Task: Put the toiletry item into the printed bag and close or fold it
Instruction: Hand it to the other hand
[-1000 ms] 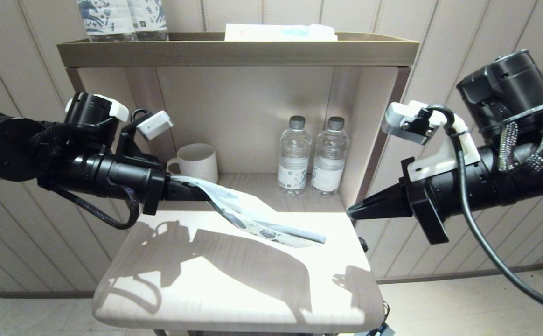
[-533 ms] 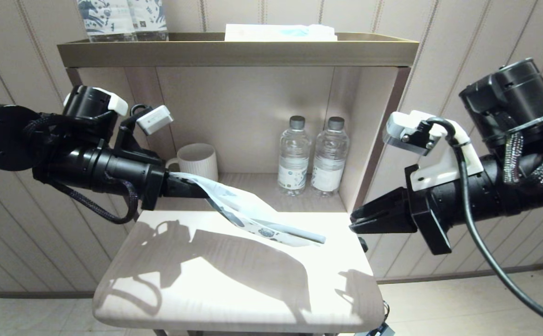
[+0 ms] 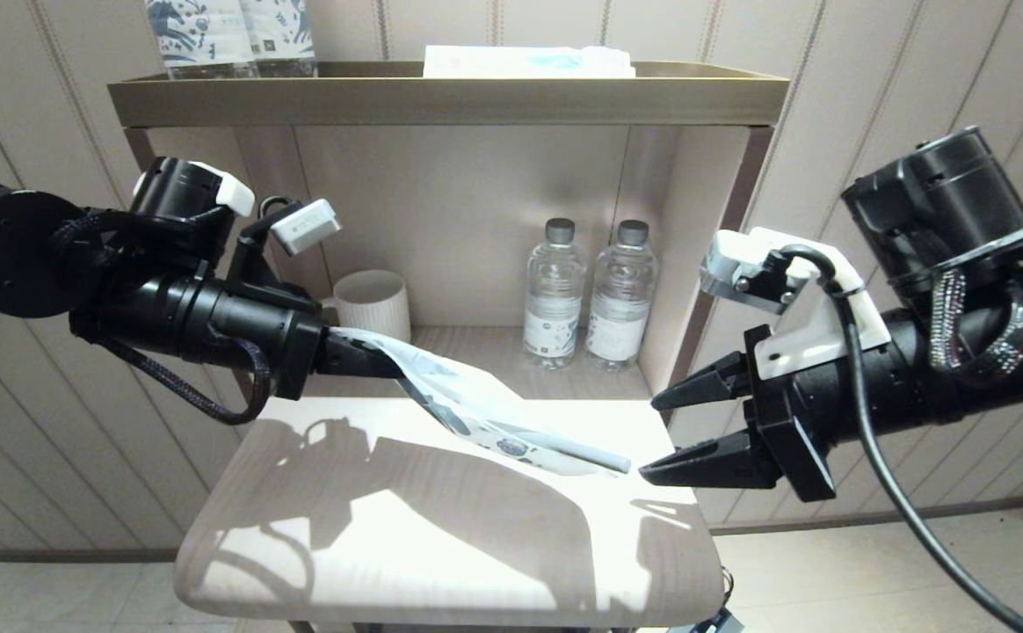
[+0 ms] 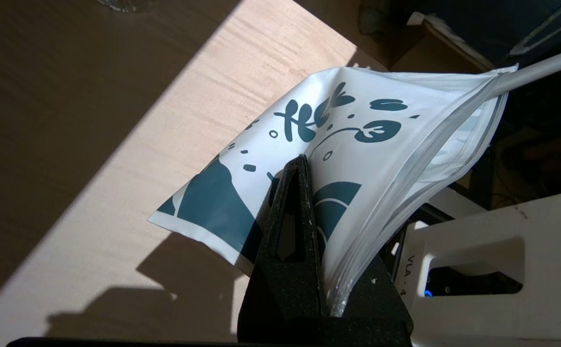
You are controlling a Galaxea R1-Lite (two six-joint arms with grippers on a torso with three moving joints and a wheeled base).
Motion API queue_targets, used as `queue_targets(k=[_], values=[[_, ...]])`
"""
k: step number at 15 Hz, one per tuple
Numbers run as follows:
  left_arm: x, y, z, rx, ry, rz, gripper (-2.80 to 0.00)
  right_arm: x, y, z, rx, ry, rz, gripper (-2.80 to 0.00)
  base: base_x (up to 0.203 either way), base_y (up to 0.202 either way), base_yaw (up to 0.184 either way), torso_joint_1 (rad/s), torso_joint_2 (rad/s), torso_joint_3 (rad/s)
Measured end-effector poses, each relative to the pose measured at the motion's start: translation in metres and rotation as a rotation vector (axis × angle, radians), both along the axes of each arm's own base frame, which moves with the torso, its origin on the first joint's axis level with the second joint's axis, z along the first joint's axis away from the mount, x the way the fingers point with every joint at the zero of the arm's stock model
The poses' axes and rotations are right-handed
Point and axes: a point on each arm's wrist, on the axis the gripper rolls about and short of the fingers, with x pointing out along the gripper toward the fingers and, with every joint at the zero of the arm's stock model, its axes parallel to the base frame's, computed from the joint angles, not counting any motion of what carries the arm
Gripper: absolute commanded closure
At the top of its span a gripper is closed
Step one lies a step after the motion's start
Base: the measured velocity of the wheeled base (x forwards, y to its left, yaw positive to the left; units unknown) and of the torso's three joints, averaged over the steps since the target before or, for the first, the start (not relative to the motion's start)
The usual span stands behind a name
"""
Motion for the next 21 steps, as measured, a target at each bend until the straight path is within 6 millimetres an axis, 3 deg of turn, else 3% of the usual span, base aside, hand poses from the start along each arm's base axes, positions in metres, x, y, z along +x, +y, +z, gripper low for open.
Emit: queue_targets(k=[3,10,15,21], values=[[-0.003,-0.005,0.004,0.04,0.035,0.01,0.0,0.003,0.012,-0.007,-0.012,-0.001,0.023,-2.8,0.0,0.0,0.0,0.0,0.0,0.0],[0.0,-0.01,0.009,0.085,0.094,0.016,0.0,0.007,0.019,-0.018,-0.004,-0.02,0.038,-2.8,0.0,0.0,0.0,0.0,0.0,0.0],[0.0,-0.01,0.012,0.087,0.102,0.014,0.0,0.015,0.037,-0.037,0.041,-0.09,0.078,-2.8,0.0,0.0,0.0,0.0,0.0,0.0],[0.0,-0.011,0.012,0.086,0.103,0.012,0.0,0.021,0.043,-0.048,0.031,-0.072,0.086,-2.8,0.0,0.0,0.0,0.0,0.0,0.0]])
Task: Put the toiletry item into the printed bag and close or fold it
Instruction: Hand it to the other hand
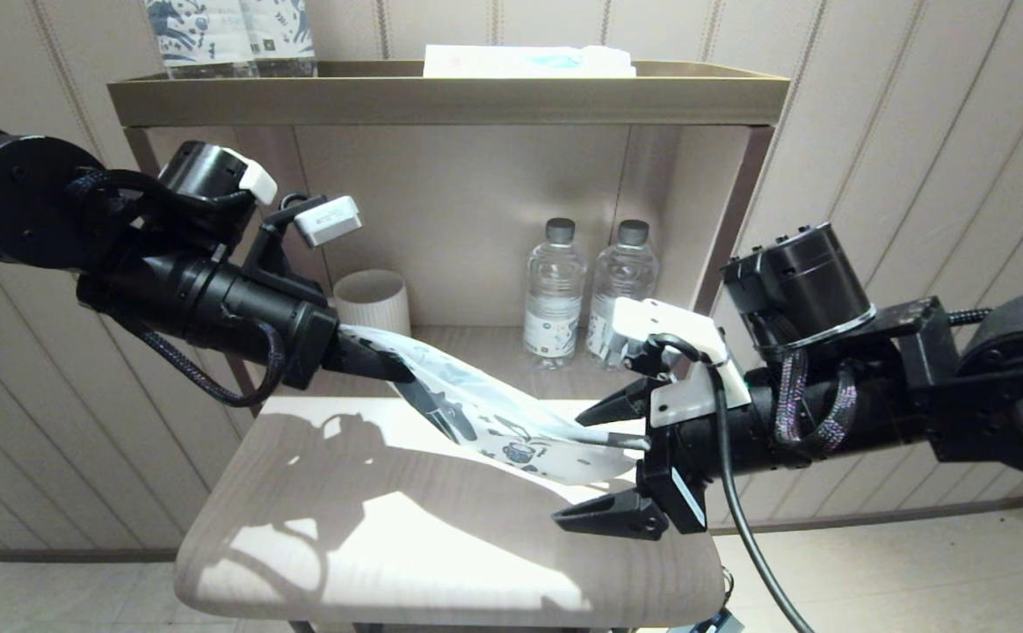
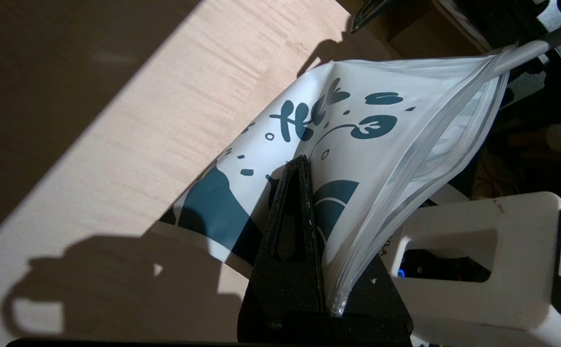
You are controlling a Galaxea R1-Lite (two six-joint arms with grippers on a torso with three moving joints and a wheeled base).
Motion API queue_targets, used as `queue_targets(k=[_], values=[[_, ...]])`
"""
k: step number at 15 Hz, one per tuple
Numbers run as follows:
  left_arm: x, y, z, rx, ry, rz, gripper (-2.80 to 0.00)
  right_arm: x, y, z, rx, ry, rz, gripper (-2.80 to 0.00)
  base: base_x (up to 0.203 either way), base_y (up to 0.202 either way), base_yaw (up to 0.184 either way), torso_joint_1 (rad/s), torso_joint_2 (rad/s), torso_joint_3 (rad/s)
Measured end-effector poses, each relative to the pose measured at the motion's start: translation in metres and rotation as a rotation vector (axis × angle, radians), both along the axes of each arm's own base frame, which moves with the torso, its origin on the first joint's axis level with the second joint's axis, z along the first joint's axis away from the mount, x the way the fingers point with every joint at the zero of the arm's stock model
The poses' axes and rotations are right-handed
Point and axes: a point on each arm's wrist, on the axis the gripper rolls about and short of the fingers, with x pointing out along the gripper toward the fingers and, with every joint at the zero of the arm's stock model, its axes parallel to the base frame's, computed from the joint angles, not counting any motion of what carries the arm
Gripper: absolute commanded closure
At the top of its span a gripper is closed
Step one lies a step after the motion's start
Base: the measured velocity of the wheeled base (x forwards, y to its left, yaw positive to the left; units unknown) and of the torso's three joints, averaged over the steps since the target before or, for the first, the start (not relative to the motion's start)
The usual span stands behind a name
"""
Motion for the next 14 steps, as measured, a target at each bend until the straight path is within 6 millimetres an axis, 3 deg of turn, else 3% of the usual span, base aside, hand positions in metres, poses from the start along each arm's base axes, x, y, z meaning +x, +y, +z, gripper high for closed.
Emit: queue_targets(k=[14], values=[[0.0006,-0.0009,-0.0035,0.003,0.01,-0.005,0.0,0.0017,0.0085,-0.0019,0.0,0.008,0.018,-2.8,0.0,0.0,0.0,0.0,0.0,0.0]])
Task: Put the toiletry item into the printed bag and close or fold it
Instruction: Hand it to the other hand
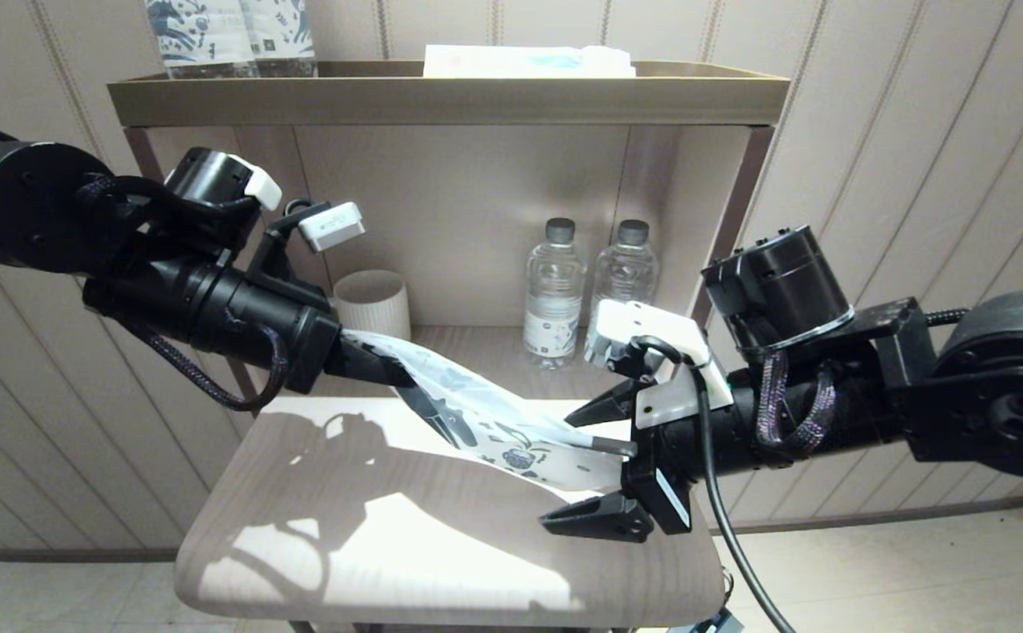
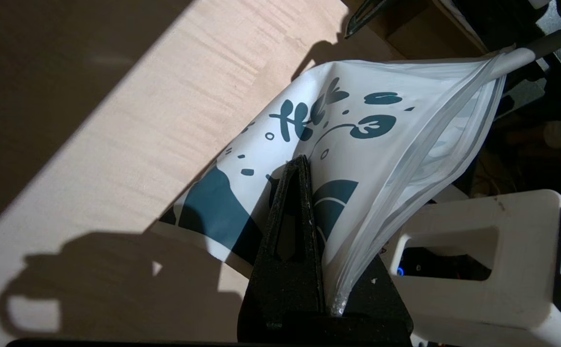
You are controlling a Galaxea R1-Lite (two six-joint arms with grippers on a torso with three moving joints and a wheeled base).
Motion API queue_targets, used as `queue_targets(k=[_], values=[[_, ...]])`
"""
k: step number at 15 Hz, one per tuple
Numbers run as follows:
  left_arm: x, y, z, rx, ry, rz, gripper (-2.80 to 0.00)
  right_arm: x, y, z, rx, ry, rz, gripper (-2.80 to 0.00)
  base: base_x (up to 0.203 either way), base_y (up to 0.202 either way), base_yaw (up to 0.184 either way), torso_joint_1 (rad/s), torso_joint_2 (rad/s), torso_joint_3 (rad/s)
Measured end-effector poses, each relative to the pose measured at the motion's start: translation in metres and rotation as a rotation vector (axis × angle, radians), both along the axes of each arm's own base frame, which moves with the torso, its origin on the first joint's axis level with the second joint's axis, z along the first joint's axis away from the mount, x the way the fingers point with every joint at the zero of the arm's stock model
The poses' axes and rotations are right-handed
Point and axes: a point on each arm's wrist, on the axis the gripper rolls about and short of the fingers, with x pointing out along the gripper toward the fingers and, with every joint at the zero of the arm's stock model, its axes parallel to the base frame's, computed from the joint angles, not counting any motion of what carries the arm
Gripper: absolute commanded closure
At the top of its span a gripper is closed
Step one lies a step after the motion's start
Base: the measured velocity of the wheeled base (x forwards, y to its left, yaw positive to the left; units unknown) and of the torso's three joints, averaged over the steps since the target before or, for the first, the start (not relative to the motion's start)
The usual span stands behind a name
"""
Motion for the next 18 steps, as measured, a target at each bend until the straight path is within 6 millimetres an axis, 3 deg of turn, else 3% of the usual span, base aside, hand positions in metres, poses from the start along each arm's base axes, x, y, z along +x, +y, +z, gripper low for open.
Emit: queue_targets(k=[3,4,18], values=[[-0.0005,0.0003,0.0,0.0,0.0,-0.001,0.0,0.0016,-0.0002,-0.0014,-0.002,0.002,-0.009,-2.8,0.0,0.0,0.0,0.0,0.0,0.0],[-0.0007,0.0002,0.0001,0.0,0.0,-0.001,0.0,0.0021,0.0,-0.0017,-0.006,-0.001,-0.016,0.0,0.0,0.0,0.0,0.0,0.0,0.0],[-0.004,-0.0012,0.001,0.001,0.003,-0.012,0.0,0.0082,0.0026,0.0,0.014,-0.021,-0.032,0.0,0.0,0.0,0.0,0.0,0.0,0.0]])
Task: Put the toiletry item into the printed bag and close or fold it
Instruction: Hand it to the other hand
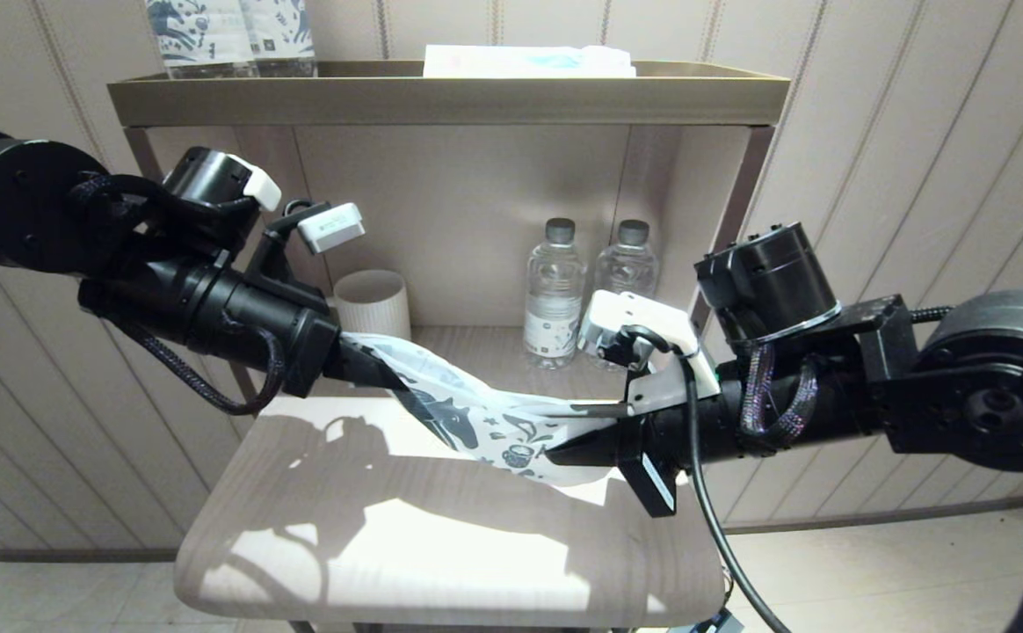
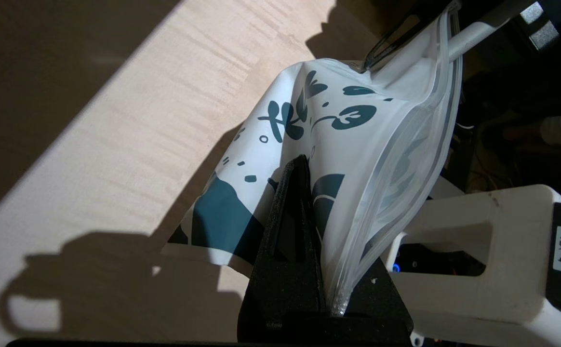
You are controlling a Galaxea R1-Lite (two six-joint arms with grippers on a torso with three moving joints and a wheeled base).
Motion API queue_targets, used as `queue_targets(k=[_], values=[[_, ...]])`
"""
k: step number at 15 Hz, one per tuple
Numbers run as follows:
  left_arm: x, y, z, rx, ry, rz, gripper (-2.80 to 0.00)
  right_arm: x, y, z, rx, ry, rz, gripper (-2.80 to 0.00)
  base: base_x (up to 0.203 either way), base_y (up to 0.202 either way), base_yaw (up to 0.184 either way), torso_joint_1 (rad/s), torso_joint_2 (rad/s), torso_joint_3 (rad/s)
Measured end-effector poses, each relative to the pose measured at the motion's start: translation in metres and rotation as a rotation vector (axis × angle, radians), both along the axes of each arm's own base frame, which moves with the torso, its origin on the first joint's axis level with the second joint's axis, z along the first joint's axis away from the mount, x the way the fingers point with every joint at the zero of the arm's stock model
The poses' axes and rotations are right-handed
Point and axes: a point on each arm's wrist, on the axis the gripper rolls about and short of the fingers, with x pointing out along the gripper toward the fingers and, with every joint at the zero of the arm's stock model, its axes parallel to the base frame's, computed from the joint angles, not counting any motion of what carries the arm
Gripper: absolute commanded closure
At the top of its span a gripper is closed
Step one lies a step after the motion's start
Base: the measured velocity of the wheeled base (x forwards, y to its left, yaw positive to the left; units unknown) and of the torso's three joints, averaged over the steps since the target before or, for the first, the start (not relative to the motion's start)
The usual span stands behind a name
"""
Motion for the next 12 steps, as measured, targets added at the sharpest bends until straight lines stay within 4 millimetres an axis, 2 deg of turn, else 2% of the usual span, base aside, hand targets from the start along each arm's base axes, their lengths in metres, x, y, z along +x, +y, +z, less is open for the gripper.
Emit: queue_targets(k=[1,8,12], values=[[0.0,0.0,0.0,0.0,0.001,-0.001,-2.8,0.0,0.0,0.0,-0.001,0.001,0.001,0.0,0.0,0.0,0.0,0.0,0.0,0.0],[-0.006,0.001,-0.004,-0.012,-0.05,-0.068,-2.8,-0.001,-0.002,0.001,-0.001,-0.001,-0.005,0.0,0.0,0.0,0.0,0.0,0.0,0.0],[0.001,0.008,-0.006,-0.014,-0.059,-0.042,-2.8,-0.004,-0.014,0.008,-0.005,-0.001,-0.03,0.0,0.0,0.0,0.0,0.0,0.0,0.0]])
